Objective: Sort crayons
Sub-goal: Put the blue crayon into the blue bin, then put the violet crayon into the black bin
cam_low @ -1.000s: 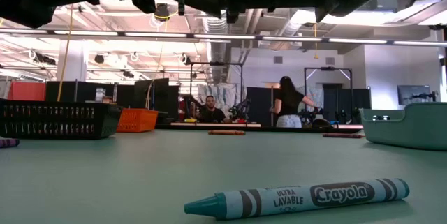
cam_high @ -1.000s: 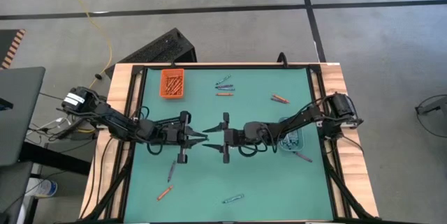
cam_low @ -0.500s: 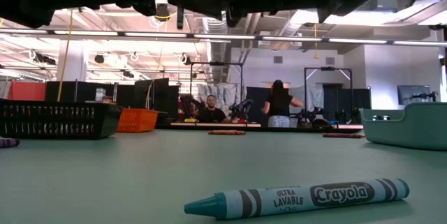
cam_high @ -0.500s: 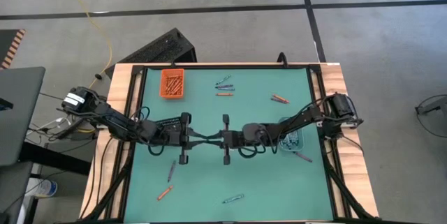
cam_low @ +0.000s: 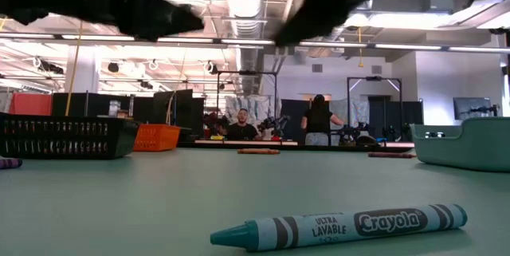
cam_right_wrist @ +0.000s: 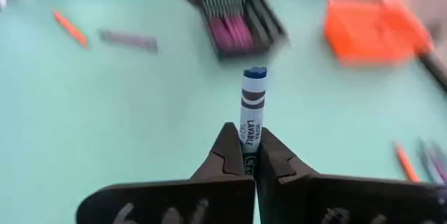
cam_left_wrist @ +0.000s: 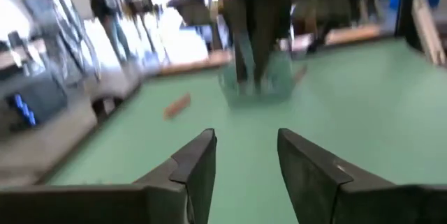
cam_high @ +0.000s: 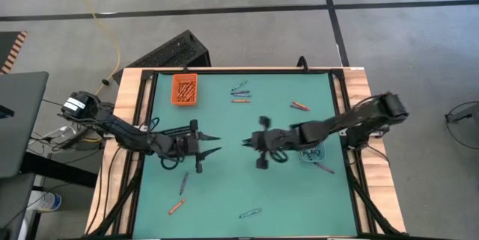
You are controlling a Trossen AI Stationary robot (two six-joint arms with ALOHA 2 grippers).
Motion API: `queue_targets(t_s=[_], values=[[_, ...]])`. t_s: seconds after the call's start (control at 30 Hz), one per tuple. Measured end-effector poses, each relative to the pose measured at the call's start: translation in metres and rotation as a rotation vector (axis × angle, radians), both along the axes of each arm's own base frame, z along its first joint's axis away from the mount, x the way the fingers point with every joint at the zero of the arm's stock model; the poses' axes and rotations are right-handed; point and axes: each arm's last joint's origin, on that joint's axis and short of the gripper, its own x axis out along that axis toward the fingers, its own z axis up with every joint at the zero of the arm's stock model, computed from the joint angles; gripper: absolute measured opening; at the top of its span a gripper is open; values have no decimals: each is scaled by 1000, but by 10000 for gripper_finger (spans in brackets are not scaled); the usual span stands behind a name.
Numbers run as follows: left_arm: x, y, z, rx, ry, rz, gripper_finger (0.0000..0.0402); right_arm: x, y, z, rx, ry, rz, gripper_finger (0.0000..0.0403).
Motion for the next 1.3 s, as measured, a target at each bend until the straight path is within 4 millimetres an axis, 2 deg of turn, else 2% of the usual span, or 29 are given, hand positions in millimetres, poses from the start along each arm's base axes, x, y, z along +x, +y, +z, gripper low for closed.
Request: queue_targets(t_s=[0.13,0.27,0.37,0.47,0.63,0.87,1.1,1.2,1.3], values=[[-5,1,-11,-94,122,25,147,-46,-4,12,121,218,-141,5],[-8,2,-17,-151,186,44,148,-93,-3,15,249,432,-366,7],[-8,2,-18,-156,191,45,148,-121,0,9,297,548,-555,7],[-8,2,-18,-156,188,44,148,-137,1,-2,319,597,-689,8],[-8,2,-16,-162,171,42,148,-146,-2,-24,273,549,-833,16],[-8,2,-16,-161,174,43,148,-151,-12,-47,330,561,-1013,60],[-8,2,-16,-160,175,43,148,-152,-16,-50,379,586,-1067,104],[-8,2,-16,-160,175,43,148,-151,-16,-48,363,620,-1019,119],[-8,2,-16,-154,176,42,148,-145,-15,-34,328,643,-918,130]])
